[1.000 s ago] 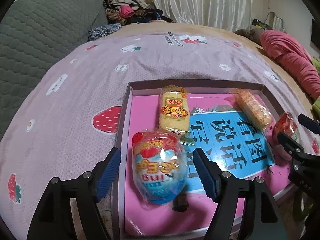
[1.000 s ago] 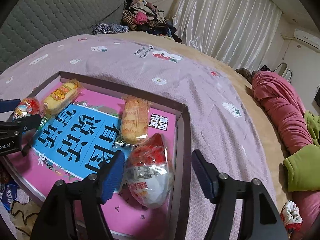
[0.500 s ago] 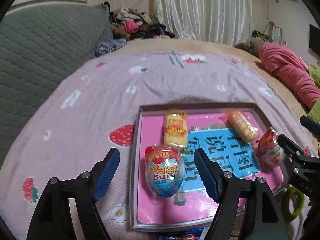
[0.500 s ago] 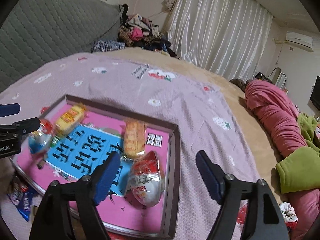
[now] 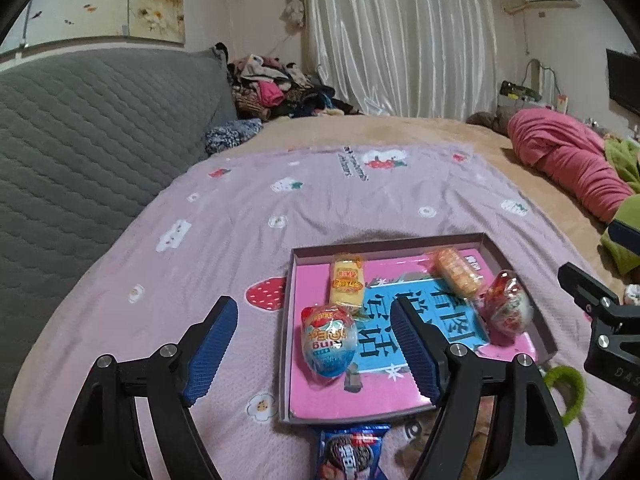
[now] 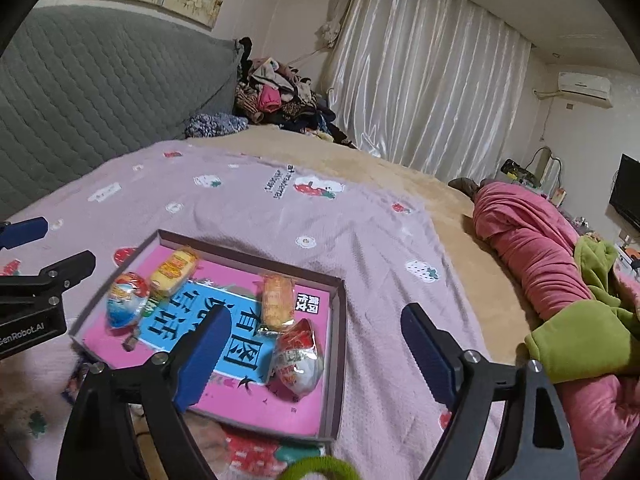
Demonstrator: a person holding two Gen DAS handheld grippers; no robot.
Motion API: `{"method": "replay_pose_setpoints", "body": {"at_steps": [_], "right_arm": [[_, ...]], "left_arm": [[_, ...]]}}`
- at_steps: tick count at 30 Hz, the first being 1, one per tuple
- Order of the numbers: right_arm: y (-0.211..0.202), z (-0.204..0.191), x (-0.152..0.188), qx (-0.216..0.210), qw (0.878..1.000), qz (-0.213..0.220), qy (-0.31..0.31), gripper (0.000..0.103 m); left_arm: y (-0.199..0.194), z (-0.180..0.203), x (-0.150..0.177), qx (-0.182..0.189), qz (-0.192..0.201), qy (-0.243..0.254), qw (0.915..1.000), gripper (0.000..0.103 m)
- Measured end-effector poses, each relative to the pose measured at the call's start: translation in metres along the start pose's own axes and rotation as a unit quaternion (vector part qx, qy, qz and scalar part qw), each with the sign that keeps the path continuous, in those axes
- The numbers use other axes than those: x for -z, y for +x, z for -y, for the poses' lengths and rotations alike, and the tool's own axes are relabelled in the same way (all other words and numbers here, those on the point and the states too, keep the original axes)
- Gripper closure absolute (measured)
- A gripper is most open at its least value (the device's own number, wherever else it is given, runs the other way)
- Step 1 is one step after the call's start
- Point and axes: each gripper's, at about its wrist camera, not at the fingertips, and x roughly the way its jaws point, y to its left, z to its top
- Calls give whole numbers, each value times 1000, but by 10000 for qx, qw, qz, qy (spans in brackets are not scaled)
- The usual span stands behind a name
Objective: Organize objects
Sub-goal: 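Withdraw both open tools from the tray toward the walnut and green ring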
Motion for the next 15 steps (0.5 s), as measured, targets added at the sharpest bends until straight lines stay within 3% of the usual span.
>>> {"method": "replay_pose_setpoints", "body": {"at_steps": [15], "right_arm": [[-88,24,3,237,9996,63,-163,15]], "left_arm": [[-98,3,9,-35,33,137,9999,21]]}}
